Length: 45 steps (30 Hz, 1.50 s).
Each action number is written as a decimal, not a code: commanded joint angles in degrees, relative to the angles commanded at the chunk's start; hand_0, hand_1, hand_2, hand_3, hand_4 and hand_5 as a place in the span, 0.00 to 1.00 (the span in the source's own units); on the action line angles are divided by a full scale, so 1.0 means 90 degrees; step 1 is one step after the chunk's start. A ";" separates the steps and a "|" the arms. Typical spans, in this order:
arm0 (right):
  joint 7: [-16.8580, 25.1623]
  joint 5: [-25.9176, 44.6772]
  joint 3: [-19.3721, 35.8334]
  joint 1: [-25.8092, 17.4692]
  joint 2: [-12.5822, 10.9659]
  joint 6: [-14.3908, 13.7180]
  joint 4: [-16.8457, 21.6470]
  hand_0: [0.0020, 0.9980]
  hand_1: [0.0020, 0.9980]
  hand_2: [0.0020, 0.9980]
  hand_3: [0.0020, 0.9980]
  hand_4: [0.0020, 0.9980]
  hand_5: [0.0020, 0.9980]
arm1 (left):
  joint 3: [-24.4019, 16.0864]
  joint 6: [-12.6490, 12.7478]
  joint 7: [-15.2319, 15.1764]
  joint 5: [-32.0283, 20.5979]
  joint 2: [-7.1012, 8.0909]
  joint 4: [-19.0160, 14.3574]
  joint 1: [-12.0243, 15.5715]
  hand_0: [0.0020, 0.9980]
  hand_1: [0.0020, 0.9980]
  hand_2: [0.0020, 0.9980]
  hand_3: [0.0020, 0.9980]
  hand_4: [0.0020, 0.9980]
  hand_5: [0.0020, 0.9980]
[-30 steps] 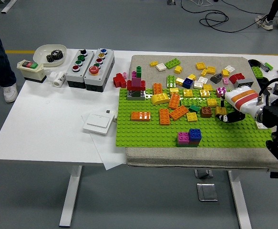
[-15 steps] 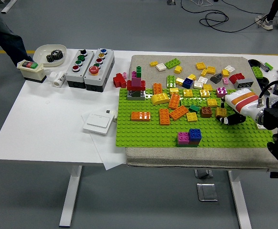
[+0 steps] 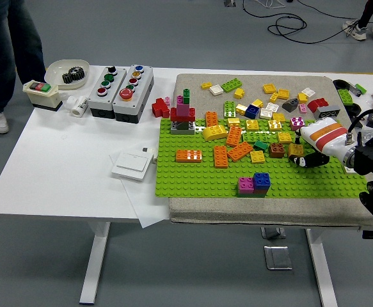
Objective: Pick up the brick,pile it on top of brick,press brick,pick up the brick,pile it on top of brick,press brick
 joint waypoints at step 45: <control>-0.0282 0.0000 -0.0630 -0.0004 -0.1296 0.0910 0.3927 0.00 0.00 0.01 0.48 0.78 0.39 | -0.0073 0.0011 0.0024 0.0108 0.0019 0.0033 0.0038 0.70 0.73 0.75 0.61 0.72 0.69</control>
